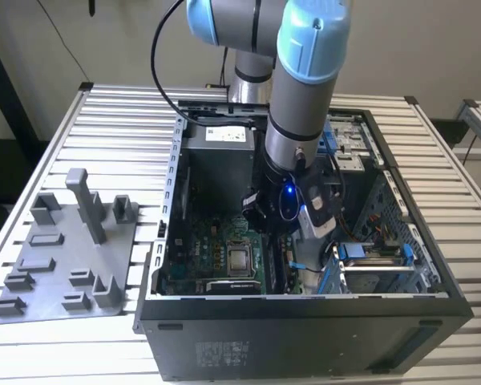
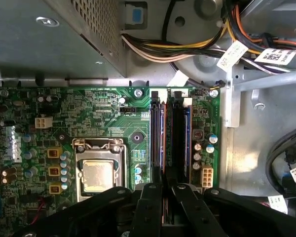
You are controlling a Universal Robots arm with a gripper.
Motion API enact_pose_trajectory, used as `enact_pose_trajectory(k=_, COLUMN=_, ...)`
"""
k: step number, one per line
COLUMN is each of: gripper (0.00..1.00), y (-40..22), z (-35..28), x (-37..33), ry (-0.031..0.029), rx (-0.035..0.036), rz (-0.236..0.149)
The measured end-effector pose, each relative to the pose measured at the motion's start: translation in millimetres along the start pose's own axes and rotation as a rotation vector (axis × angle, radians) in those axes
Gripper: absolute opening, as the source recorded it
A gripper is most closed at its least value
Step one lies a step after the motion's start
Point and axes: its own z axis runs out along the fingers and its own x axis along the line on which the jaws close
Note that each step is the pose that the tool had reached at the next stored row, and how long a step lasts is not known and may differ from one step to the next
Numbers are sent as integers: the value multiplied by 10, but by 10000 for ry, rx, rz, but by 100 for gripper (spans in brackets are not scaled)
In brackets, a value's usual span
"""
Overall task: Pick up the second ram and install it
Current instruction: 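Insert the second ram into the second slot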
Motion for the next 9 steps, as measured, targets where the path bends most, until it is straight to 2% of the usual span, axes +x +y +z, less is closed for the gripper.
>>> enact_pose_trajectory(k=9, gripper=14, y=1, z=23, x=-18, ry=14, rx=-3, rz=-1)
